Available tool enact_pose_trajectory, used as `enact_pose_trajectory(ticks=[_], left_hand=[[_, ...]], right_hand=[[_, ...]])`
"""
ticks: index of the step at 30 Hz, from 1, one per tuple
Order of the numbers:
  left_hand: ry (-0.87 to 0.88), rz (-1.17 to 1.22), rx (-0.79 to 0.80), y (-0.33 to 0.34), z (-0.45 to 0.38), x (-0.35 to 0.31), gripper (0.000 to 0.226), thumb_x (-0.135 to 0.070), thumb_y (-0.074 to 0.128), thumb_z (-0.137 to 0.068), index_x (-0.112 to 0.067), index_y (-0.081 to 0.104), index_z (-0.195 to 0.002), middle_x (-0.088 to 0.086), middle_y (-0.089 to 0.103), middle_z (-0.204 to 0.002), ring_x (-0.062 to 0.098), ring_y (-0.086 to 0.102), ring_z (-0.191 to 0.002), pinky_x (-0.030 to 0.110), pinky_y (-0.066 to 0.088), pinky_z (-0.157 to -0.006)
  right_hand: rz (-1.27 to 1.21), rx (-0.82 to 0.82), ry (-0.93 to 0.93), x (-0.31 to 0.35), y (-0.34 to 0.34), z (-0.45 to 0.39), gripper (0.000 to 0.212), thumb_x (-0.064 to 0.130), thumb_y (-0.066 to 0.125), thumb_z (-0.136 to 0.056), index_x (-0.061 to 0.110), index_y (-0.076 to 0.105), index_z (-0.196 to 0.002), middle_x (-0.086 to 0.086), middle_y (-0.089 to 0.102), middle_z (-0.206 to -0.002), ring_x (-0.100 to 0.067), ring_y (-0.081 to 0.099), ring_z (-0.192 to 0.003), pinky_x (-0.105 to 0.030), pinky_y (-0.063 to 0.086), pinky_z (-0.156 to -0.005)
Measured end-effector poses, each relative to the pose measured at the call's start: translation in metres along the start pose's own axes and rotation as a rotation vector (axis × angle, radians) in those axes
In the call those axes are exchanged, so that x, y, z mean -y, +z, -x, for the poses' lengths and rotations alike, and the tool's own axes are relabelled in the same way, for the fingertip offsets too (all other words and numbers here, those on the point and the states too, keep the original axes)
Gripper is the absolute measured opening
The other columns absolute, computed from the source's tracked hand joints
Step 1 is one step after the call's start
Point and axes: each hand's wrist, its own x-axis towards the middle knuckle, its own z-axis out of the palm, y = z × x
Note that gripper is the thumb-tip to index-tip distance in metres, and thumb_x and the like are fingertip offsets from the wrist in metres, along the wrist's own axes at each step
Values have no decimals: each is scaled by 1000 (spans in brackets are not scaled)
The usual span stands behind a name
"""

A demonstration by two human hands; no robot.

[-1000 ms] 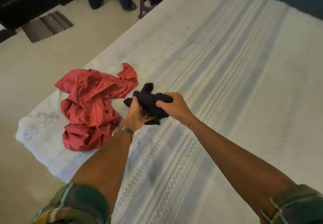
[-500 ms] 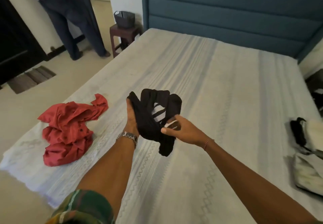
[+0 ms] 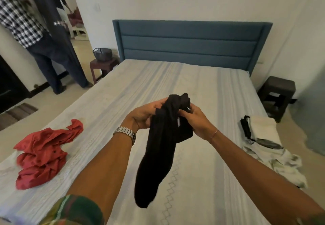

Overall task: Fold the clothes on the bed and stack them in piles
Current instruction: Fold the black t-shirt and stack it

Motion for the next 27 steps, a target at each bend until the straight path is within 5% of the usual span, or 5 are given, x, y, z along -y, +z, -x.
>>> enact_pose_trajectory(ticks=[4, 8, 12, 20, 27], left_hand=[[-81, -73, 263, 22, -16, -19, 97, -8, 81, -82, -17, 23, -160, 21, 32, -160, 43, 36, -145, 58, 30, -119], [-115, -238, 370, 34, -33, -46, 79, 3, 59, -92, -14, 21, -160, 14, 33, -162, 36, 35, -147, 61, 18, -123], [-93, -221, 507, 44, -47, -71, 87, -12, 70, -86, -9, 22, -159, 18, 33, -161, 37, 33, -148, 53, 27, -122], [152, -242, -191, 79, -92, -72, 70, -30, 94, -66, -6, 60, -123, 21, 68, -119, 40, 66, -112, 49, 57, -96], [319, -189, -354, 59, -104, -98, 16, -12, 67, -95, -9, 59, -108, 14, 69, -97, 26, 73, -84, 35, 58, -69]], right_hand=[[55, -58, -60, 21, -29, 21, 22, 21, 60, -102, 32, 64, -121, 9, 73, -113, -10, 71, -102, -22, 58, -83], [127, -139, -101, 37, -51, 32, 12, 15, 64, -99, 24, 72, -99, -1, 75, -97, -18, 71, -93, -26, 60, -79], [204, -183, -153, 53, -70, 35, 5, 17, 70, -95, 19, 74, -96, -2, 75, -90, -18, 72, -87, -22, 58, -75], [578, -170, -152, 110, -81, 23, 22, 39, 74, -90, 23, 70, -103, 3, 73, -95, -11, 69, -87, -16, 55, -70], [498, -336, -263, 129, -101, 25, 14, 29, 68, -97, 23, 71, -109, 12, 71, -86, 4, 69, -80, -8, 49, -65]])
